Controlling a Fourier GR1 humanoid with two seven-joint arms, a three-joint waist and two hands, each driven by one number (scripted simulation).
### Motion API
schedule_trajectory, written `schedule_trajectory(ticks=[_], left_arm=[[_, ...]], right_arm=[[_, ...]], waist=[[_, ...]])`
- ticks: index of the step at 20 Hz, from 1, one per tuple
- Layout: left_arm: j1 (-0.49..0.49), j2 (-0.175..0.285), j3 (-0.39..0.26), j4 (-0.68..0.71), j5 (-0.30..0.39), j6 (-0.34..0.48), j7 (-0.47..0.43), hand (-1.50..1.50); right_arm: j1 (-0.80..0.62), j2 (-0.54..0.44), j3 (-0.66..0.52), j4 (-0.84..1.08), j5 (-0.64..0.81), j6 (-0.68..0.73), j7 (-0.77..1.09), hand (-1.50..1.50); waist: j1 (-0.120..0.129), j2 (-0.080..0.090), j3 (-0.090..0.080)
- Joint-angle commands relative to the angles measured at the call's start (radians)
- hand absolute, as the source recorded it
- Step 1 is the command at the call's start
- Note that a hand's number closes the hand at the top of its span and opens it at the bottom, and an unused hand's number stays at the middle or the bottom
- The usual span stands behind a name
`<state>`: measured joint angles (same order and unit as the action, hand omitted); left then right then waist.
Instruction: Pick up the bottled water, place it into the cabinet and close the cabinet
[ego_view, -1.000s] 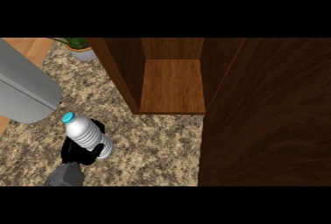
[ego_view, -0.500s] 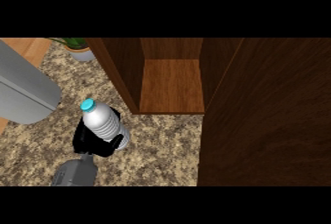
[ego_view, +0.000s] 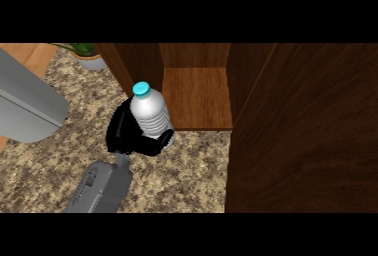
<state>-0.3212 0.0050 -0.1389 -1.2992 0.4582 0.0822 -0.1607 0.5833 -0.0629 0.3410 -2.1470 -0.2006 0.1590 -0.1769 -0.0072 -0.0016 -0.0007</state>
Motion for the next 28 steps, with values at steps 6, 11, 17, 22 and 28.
schedule_trajectory(ticks=[6,11,17,22,28], left_arm=[[-0.225,-0.004,-0.090,0.111,-0.095,0.227,-0.023,1.50],[-0.263,-0.003,-0.108,0.112,-0.175,0.287,0.014,1.50],[-0.349,0.002,-0.092,0.159,-0.233,0.394,0.060,1.50],[-0.357,0.027,-0.083,0.201,-0.269,0.455,0.084,1.50],[-0.341,0.068,-0.116,0.225,-0.335,0.507,0.090,1.50]], right_arm=[[-0.011,-0.020,-0.027,0.030,-0.042,0.028,-0.033,-1.50],[-0.064,0.004,-0.023,0.028,-0.045,-0.005,0.015,-1.50],[-0.055,-0.015,-0.001,0.050,-0.034,0.024,0.003,-1.50],[-0.071,-0.022,-0.020,0.076,-0.063,0.049,-0.016,-1.50],[-0.089,-0.021,0.003,0.057,-0.049,0.039,0.016,-1.50]], waist=[[-0.027,0.005,0.001],[-0.021,0.007,0.001],[-0.051,0.011,0.002],[-0.073,0.018,0.002],[-0.095,0.024,0.002]])
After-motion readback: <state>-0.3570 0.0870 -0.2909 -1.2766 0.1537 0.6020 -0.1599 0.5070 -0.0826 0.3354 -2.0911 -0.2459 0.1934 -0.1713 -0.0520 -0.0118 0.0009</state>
